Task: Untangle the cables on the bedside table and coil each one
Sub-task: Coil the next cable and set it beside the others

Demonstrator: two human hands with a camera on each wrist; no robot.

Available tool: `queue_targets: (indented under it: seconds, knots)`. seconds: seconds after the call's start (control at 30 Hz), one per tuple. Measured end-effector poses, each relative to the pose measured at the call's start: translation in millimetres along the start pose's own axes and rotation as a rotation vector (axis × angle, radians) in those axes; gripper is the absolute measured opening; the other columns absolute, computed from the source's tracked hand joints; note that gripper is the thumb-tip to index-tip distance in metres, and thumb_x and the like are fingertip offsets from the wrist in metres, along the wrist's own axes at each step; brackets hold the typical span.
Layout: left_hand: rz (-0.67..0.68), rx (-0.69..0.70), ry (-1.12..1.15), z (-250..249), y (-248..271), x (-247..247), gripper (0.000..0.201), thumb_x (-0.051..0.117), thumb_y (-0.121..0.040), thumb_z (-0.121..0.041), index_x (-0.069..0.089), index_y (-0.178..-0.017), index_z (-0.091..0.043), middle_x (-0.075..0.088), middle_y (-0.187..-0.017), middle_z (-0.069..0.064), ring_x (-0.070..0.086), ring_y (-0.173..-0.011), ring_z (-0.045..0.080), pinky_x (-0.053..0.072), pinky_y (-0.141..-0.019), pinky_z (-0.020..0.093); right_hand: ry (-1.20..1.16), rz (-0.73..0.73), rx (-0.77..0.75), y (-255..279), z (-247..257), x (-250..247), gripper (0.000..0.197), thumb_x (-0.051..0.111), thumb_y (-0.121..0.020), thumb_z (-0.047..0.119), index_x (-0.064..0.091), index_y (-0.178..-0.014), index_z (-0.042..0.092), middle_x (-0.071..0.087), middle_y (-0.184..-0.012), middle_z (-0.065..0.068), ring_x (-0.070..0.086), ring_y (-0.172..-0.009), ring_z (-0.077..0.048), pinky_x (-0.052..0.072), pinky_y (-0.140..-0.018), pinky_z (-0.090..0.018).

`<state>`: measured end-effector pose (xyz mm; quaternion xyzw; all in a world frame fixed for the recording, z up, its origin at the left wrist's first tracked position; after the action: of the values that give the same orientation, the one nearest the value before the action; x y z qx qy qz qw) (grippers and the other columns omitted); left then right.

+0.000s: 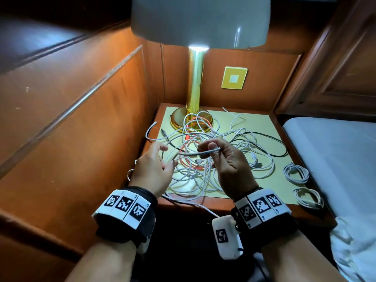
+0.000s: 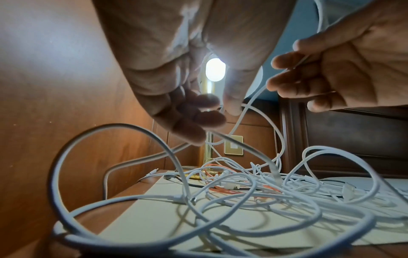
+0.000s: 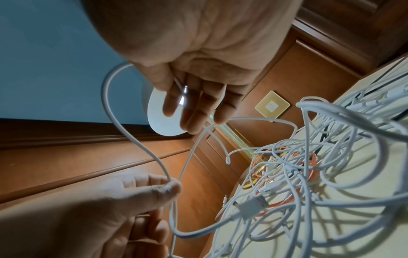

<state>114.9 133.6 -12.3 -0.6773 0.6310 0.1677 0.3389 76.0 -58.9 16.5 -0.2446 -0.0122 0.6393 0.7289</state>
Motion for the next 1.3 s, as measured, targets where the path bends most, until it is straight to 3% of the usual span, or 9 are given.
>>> queue_targets:
  seconds: [0.2, 0.3, 0.37, 0.47, 0.6, 0.77, 0.9, 1.13, 1.3]
  knots:
    - [-0.039, -0.116, 0.066, 10, -4, -4, 0.072, 0.077, -0.084, -0.035, 0.038, -0.142, -0.021, 0.054, -0.074, -0.005, 0.057, -0.077, 0.021, 0.049, -0.078, 0.036, -0.146, 0.024, -0.037, 5, 9, -2, 0.026, 0.045, -0.1, 0.024, 0.07, -0.101, 0.017, 0.072, -0.107, -0.001, 0.068, -0.093, -0.019, 0.05, -0.077, -0.025]
    - [0.012, -0.145, 0.068, 19, -8, -1, 0.037, 0.071, -0.089, -0.03, 0.061, -0.123, -0.018, 0.058, -0.066, -0.005, 0.064, -0.072, 0.026, 0.055, -0.076, 0.038, -0.141, 0.057, -0.069, 6, 14, 0, 0.024, 0.049, -0.097, 0.018, 0.072, -0.103, 0.018, 0.072, -0.108, 0.0, 0.068, -0.099, -0.022, 0.054, -0.087, -0.037]
    - [-0.042, -0.095, 0.152, 16, -10, -5, 0.002, 0.066, -0.093, -0.018, 0.066, -0.092, -0.017, 0.06, -0.065, -0.003, 0.069, -0.063, 0.023, 0.056, -0.067, 0.035, -0.049, 0.089, -0.082, 7, 13, 3, 0.027, 0.052, -0.09, 0.01, 0.073, -0.105, 0.02, 0.072, -0.106, 0.005, 0.067, -0.099, -0.015, 0.052, -0.085, -0.027]
    - [-0.122, -0.04, 0.283, 3, -11, -16, 0.011, 0.058, -0.096, -0.009, 0.061, -0.086, -0.009, 0.065, -0.069, 0.004, 0.069, -0.054, 0.009, 0.05, -0.056, 0.028, 0.111, 0.16, -0.025, 6, 6, 9, 0.038, 0.055, -0.084, -0.001, 0.073, -0.112, 0.016, 0.069, -0.104, 0.011, 0.063, -0.08, 0.006, 0.043, -0.068, -0.007]
    - [-0.25, 0.043, 0.409, -12, -14, -41, 0.011, 0.054, -0.099, -0.008, 0.06, -0.09, -0.012, 0.069, -0.078, 0.01, 0.069, -0.06, 0.003, 0.055, -0.058, 0.029, 0.099, 0.144, 0.168, -2, -15, 7, 0.049, 0.043, -0.077, 0.024, 0.07, -0.118, 0.025, 0.071, -0.107, 0.007, 0.067, -0.083, -0.012, 0.053, -0.068, -0.028]
    - [-0.319, 0.189, 0.401, -45, -4, -69, 0.003, 0.056, -0.099, -0.01, 0.059, -0.098, -0.008, 0.067, -0.077, -0.004, 0.068, -0.07, -0.004, 0.045, -0.062, 0.008, -0.047, 0.088, 0.235, -6, -24, 8, 0.047, 0.042, -0.077, 0.028, 0.07, -0.116, 0.026, 0.068, -0.114, 0.006, 0.069, -0.092, -0.006, 0.045, -0.069, -0.013]
    - [-0.287, 0.272, 0.483, -60, -2, -80, 0.001, 0.054, -0.097, -0.024, 0.054, -0.097, -0.025, 0.071, -0.083, 0.002, 0.071, -0.083, 0.019, 0.057, -0.076, 0.033, -0.191, 0.045, 0.226, -13, -20, 8, 0.046, 0.045, -0.075, 0.021, 0.064, -0.117, 0.023, 0.066, -0.122, 0.006, 0.067, -0.107, -0.012, 0.05, -0.079, -0.026]
    - [-0.178, 0.383, 0.595, -86, 6, -82, 0.005, 0.051, -0.096, 0.009, 0.052, -0.099, 0.006, 0.067, -0.092, 0.023, 0.071, -0.091, 0.006, 0.048, -0.081, 0.011, -0.52, -0.109, 0.167, -27, -9, -13, 0.047, 0.05, -0.07, 0.004, 0.044, -0.115, 0.018, 0.058, -0.122, -0.013, 0.071, -0.104, -0.024, 0.055, -0.073, -0.027]
    - [-0.135, 0.478, 0.479, -91, 13, -78, 0.008, 0.059, -0.093, 0.001, 0.057, -0.096, -0.007, 0.064, -0.092, 0.0, 0.067, -0.088, 0.008, 0.05, -0.08, 0.016, -0.578, -0.07, 0.199, -26, -3, -27, 0.059, 0.045, -0.07, 0.008, 0.059, -0.126, 0.022, 0.062, -0.134, -0.007, 0.066, -0.115, -0.026, 0.051, -0.09, -0.042]
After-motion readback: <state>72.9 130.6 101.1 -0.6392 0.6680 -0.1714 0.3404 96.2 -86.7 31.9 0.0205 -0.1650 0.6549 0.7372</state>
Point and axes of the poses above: each hand's wrist, its own y-axis away from the middle knuckle, its own x-axis out of the palm, z = x × y, the point moved 9 cm from there along -y, towards the middle knuckle
